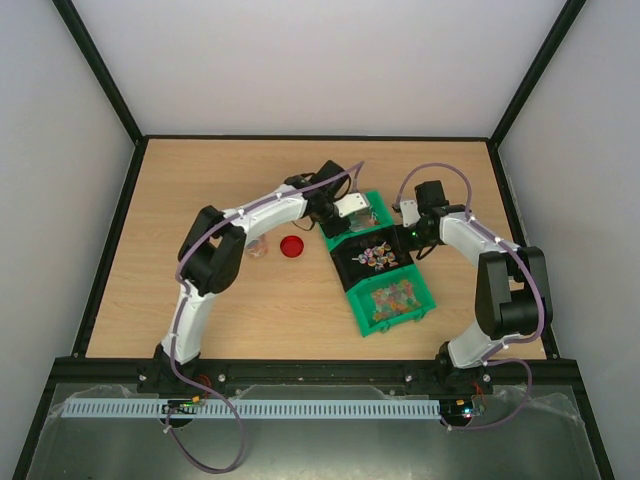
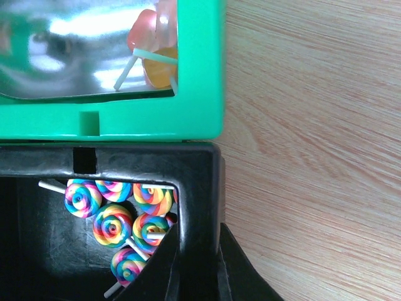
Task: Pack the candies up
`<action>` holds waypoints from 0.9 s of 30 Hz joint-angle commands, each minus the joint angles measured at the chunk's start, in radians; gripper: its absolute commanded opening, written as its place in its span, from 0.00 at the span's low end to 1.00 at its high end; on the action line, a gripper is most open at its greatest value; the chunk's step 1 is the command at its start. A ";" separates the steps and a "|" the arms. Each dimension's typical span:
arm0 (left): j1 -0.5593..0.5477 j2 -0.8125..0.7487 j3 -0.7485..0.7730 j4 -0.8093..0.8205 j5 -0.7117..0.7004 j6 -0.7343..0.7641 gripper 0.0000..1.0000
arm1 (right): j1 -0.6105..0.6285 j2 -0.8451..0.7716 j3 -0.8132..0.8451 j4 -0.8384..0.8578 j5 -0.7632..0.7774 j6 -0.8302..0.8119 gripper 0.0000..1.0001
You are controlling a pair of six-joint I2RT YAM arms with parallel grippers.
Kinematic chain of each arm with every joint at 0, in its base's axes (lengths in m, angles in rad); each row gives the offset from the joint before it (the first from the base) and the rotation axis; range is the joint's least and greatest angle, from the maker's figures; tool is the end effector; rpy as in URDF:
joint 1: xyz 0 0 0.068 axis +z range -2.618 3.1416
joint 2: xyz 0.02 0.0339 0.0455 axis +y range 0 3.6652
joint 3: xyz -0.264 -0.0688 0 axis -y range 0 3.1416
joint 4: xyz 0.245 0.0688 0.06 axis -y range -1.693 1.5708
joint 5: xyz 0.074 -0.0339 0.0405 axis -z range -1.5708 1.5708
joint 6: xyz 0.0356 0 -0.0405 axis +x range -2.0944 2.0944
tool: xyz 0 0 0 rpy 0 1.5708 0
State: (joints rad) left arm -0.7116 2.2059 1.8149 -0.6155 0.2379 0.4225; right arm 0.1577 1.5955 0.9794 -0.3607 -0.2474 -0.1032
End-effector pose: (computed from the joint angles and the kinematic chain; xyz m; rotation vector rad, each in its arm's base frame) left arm 0.3611 -0.3225 0.1964 1.4652 2.1340 -0.4140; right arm 0.3165 0.0592 0.1949 -0.4254 2.5011 0.3362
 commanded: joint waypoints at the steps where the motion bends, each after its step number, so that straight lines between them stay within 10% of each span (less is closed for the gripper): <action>1: 0.018 -0.072 -0.127 0.158 0.132 -0.047 0.02 | 0.011 -0.006 0.031 0.047 -0.093 0.013 0.01; 27: 0.150 -0.300 -0.514 0.536 0.288 -0.080 0.02 | -0.031 0.037 0.048 0.046 -0.062 0.020 0.01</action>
State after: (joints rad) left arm -0.5674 1.9446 1.3132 -0.1703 0.4717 0.3500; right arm 0.1329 1.6287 0.9901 -0.3218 -0.2604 -0.0998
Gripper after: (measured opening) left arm 0.095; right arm 0.077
